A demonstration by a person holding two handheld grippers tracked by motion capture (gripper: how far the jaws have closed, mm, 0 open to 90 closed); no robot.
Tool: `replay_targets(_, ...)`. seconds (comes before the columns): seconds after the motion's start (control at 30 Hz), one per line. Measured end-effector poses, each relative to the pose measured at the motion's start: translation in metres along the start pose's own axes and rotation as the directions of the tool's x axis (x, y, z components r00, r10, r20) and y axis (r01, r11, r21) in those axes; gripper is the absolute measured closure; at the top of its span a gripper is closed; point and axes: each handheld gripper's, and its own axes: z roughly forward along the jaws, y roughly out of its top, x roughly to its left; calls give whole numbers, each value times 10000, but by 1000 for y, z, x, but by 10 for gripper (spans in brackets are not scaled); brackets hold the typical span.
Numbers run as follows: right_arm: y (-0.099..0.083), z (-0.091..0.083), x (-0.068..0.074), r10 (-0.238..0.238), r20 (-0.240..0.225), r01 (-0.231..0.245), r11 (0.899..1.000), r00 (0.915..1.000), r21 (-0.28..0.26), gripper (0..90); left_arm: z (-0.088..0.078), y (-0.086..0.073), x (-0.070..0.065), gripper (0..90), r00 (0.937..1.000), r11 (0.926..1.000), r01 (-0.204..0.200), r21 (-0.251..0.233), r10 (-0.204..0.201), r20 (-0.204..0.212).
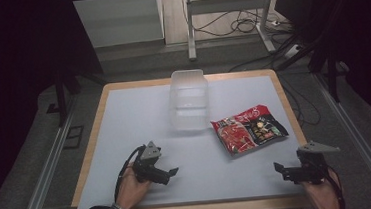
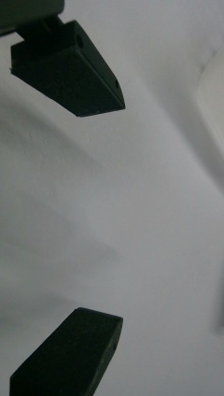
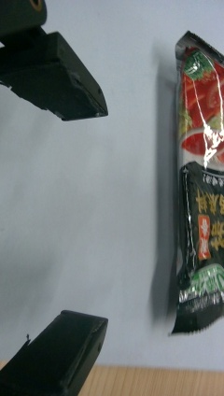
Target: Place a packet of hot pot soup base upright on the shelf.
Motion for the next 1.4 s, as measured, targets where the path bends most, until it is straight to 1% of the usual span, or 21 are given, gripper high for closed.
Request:
replay_targets(0.07, 0, 2, 0, -104, -53, 104, 9999, 9999, -1, 14, 2, 0, -2, 0, 10000, 10000, -44, 47, 44, -21)
replay_targets(0.13, 1, 2, 0, -220, -103, 218, 9997, 9997, -148, 8, 2, 1, -3, 0, 10000, 9999, -49, -105, 48, -41)
replay_targets(0.17, 1, 2, 0, -220, -103, 218, 9997, 9997, -148, 8, 2, 1, -3, 0, 10000, 9999, -49, -105, 48, -41)
replay_targets(0.2, 2, 3, 1, -332, -100, 330, 9993, 9994, -167, 8, 0, 1, -2, 0, 10000, 9996, 94, -268, -94, 7)
replay_targets(0.27, 2, 4, 1, -364, -175, 362, 9993, 9992, -121, 7, -1, 1, -1, 0, 9999, 9994, 157, -295, -156, 34)
replay_targets(0.33, 4, 7, 4, -541, -170, 540, 9985, 9984, -51, 7, -4, 1, 1, 0, 9998, 9992, 220, -332, -221, -34)
replay_targets(0.43, 4, 8, 4, -560, -206, 558, 9984, 9982, -80, 8, -4, 1, 2, 0, 9995, 9989, 303, -361, -305, -58)
replay_targets(0.47, 5, 8, 4, -577, -225, 574, 9983, 9981, -126, 9, -4, 1, 4, 0, 9990, 9983, 442, -369, -443, -13)
replay_targets(0.63, 4, 8, 3, -558, -214, 553, 9982, 9982, -209, 10, -4, 2, 5, 0, 9989, 9987, 468, -215, -469, -56)
replay_targets(0.8, 4, 7, 3, -591, -170, 585, 9978, 9981, -304, 11, -4, 4, 5, 1, 9988, 9986, 495, -191, -496, -60)
replay_targets(0.9, 5, 7, 4, -673, -117, 669, 9974, 9977, -274, 11, -4, 5, 4, 1, 9988, 9986, 494, -176, -495, -52)
replay_targets(0.93, 5, 8, 4, -686, -116, 683, 9973, 9976, -279, 10, -5, 7, 4, 3, 9988, 9987, 491, -123, -491, 8)
replay_targets(1.0, 5, 7, 4, -655, -123, 650, 9973, 9978, -347, 11, -6, 9, 4, 3, 9988, 9987, 478, -175, -476, 82)
replay_targets(1.13, 6, 7, 4, -652, -75, 648, 9971, 9978, -410, 13, -5, 12, 3, 1, 9993, 9992, 364, -166, -364, 38)
replay_targets(1.17, 6, 7, 4, -630, -85, 626, 9972, 9980, -413, 14, -5, 13, 3, 0, 9990, 9989, 384, -264, -378, 233)
replay_targets(1.2, 6, 7, 3, -623, -85, 619, 9971, 9980, -433, 15, -5, 15, 2, 0, 9988, 9988, 373, -315, -363, 314)
replay_targets(1.27, 7, 7, 3, -605, -81, 600, 9972, 9981, -441, 20, -4, 16, 2, 0, 9988, 9987, 349, -368, -336, 362)
replay_targets(1.3, 7, 7, 3, -602, -74, 598, 9972, 9982, -453, 20, -4, 19, 1, 1, 9987, 9986, 257, -462, -237, 442)
replay_targets(1.33, 7, 7, 3, -623, -58, 619, 9970, 9980, -474, 20, -4, 19, 1, 5, 9987, 9986, 257, -462, -237, 442)
replay_targets(1.4, 8, 7, 3, -649, -38, 646, 9965, 9979, -523, 20, -1, 24, -1, 10, 9990, 9986, 56, -517, -33, 446)
